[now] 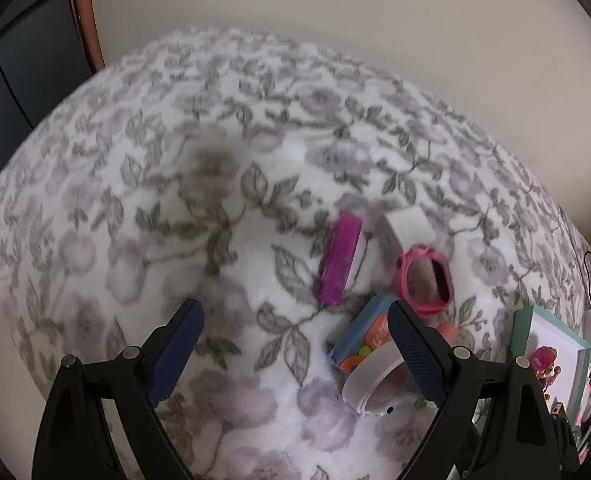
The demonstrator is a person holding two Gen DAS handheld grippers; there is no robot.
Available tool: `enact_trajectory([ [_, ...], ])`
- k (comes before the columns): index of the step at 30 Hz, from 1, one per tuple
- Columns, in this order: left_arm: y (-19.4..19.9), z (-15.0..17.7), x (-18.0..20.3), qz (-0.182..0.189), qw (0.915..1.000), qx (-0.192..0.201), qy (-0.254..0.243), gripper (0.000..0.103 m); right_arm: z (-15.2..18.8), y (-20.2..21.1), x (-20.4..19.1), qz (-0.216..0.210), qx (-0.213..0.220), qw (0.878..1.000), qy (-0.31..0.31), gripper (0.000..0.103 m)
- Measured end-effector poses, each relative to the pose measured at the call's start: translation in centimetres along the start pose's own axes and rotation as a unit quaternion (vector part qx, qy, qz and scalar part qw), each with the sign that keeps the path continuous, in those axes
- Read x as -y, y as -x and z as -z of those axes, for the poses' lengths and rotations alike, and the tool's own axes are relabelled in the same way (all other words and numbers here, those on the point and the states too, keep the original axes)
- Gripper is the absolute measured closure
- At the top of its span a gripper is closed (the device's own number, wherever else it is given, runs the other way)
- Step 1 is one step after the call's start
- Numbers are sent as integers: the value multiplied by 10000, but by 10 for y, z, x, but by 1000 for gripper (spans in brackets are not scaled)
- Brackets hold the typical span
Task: Organize rigid objects
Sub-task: 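Move both tools back toward the remaining objects beside the tray, then lower both open tools around the pile of toys and the white earphone piece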
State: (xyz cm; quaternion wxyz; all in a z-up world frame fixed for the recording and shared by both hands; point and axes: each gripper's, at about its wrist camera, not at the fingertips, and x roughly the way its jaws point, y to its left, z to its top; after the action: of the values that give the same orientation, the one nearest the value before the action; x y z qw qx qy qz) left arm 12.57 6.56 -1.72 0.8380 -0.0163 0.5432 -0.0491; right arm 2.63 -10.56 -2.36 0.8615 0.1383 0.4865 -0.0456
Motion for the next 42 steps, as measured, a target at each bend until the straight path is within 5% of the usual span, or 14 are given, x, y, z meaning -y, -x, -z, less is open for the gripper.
enact_trajectory([
  [10, -25, 8, 1, 0, 9990, -437, -1, 10, -3, -22, -3, -109, -199, 9997, -99, 0],
  [42, -41, 6, -12, -89, 9968, -681, 406, 10, -14, -64, -14, -799, -253, 9963, -162, 8],
])
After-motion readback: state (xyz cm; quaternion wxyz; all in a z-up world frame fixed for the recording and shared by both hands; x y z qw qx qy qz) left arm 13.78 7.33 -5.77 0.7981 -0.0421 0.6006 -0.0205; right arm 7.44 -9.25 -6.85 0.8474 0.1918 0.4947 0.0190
